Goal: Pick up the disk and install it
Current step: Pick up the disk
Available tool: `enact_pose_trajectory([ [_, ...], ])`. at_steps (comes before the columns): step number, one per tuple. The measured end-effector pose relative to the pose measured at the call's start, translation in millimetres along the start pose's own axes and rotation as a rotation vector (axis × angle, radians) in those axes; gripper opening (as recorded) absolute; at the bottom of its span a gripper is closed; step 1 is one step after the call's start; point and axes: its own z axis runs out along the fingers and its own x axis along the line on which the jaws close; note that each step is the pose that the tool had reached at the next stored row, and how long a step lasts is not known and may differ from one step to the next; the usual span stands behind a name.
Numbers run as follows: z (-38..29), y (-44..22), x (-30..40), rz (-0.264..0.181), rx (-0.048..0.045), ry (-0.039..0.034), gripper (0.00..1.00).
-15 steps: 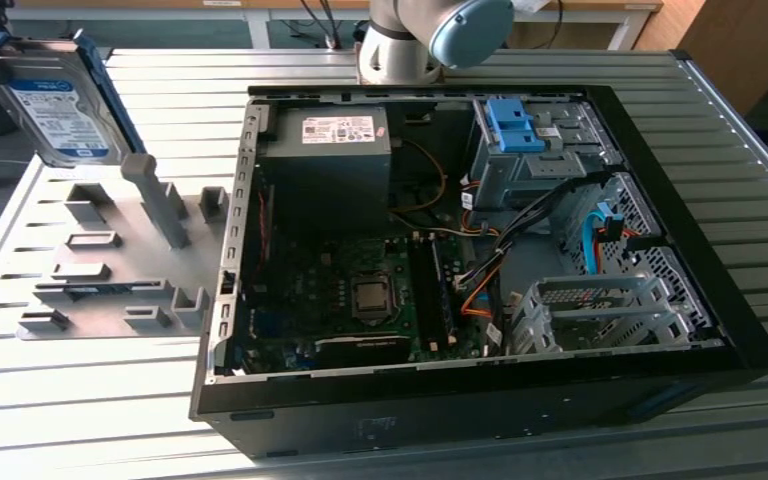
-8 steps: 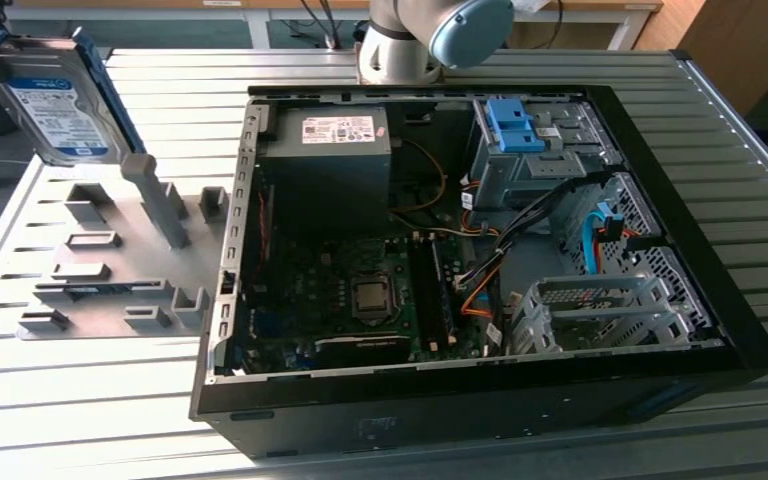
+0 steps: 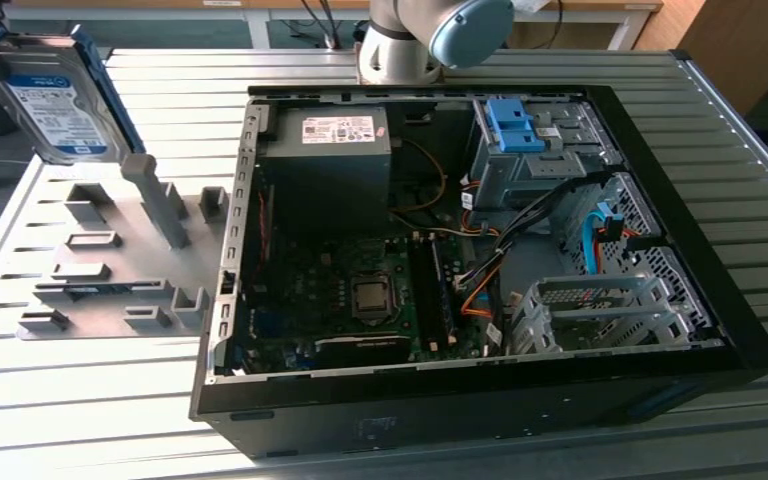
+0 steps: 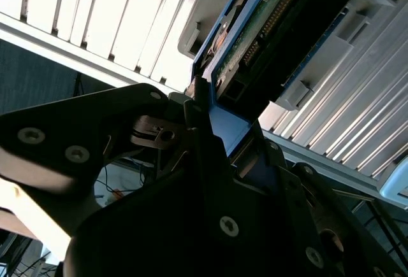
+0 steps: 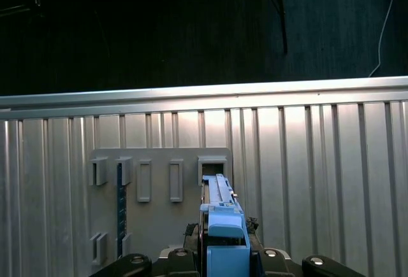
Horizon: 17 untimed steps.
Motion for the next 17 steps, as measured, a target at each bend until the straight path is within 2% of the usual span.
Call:
enact_pose_trajectory([
  [17, -4.1, 0.1, 0.0, 0.000, 0.0000, 0.0000, 0.36],
])
